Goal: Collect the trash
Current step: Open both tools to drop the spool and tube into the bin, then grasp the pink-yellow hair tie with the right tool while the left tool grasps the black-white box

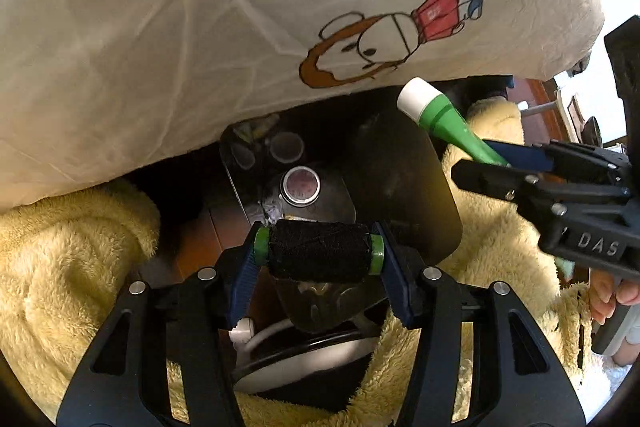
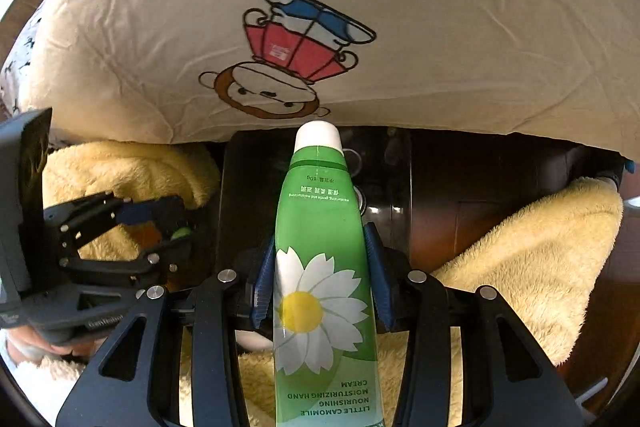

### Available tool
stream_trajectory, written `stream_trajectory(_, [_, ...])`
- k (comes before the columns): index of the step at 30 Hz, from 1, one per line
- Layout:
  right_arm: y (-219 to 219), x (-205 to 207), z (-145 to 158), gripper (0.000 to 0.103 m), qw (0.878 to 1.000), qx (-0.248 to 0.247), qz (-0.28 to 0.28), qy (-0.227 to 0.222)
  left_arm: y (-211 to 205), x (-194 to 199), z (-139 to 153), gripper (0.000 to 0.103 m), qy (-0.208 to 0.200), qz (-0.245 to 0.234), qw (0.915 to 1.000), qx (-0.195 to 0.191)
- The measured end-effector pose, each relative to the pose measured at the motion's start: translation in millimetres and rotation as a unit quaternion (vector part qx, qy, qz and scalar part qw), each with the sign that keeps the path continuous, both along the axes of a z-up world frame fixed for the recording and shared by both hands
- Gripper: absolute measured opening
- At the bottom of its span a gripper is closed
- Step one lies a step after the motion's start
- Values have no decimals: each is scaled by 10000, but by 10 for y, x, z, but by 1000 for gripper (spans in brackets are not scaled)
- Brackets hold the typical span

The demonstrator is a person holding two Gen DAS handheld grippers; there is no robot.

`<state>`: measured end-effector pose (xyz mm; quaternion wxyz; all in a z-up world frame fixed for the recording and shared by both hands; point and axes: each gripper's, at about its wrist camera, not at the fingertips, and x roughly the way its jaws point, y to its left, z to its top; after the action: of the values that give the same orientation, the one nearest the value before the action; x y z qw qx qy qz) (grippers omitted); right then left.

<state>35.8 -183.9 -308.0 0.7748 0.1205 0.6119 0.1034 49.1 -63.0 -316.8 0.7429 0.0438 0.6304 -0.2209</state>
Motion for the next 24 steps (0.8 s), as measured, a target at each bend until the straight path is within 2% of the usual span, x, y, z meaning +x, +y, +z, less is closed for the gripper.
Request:
stream_trajectory(2, [-37, 11, 5, 44, 10000, 6, -54, 5, 11, -10, -29, 52, 52, -10, 10000, 0])
stream_trajectory(4, [-59, 40, 12, 48, 9999, -46, -113, 8, 30, -16, -62, 53, 69, -23, 10000, 23])
stream_trajectory(6, [-90, 68, 17, 50, 9998, -74, -162, -41, 22, -28, -41, 66, 9, -37, 10000, 48])
stream_trajectory(11, [-211, 106, 173, 56, 9989, -185, -287, -307, 28, -21, 144, 79, -336, -62, 9993, 118])
stream_trajectory(13, [-264, 110, 306, 63, 9981, -245, -319, -471, 30, -17, 252, 84, -506, -64, 9986, 124])
stream_trajectory(19, [-416, 145, 851, 96, 9892, -320, -529, -1327, 147, 4, 771, 93, -1086, -16, 9940, -114])
stream_trajectory(24, [-493, 261, 1373, 99, 9735, -521, -698, -2116, 306, 96, 1309, 95, -1793, 214, 9832, -272])
